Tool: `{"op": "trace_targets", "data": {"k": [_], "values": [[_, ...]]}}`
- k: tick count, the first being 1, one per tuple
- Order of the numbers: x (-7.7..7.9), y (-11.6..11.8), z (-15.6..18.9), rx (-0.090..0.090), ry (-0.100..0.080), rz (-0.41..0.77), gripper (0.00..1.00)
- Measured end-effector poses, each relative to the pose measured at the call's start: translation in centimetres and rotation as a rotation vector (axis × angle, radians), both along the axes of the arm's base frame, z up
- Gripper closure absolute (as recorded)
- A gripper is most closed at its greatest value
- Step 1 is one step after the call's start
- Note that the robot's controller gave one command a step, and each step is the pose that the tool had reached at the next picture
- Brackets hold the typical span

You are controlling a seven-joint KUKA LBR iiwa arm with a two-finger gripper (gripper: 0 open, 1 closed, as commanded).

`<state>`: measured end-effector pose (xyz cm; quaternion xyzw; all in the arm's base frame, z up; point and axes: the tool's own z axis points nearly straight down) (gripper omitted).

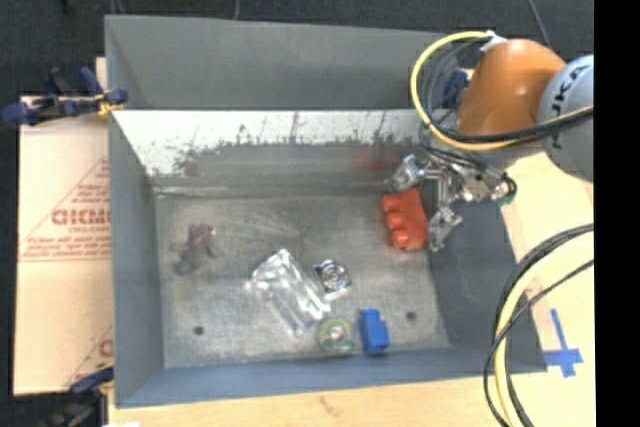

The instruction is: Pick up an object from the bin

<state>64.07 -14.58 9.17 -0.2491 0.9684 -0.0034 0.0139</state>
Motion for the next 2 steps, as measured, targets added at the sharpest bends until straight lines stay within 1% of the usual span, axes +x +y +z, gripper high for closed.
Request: {"op": "trace_targets", "data": {"k": [1, 2], "values": [[0.85, 0.83, -0.63, 0.013, 0.015, 0.421, 0.00], [0.79, 0.59, -0.73, 0.021, 0.020, 0.484, 0.00]]}}
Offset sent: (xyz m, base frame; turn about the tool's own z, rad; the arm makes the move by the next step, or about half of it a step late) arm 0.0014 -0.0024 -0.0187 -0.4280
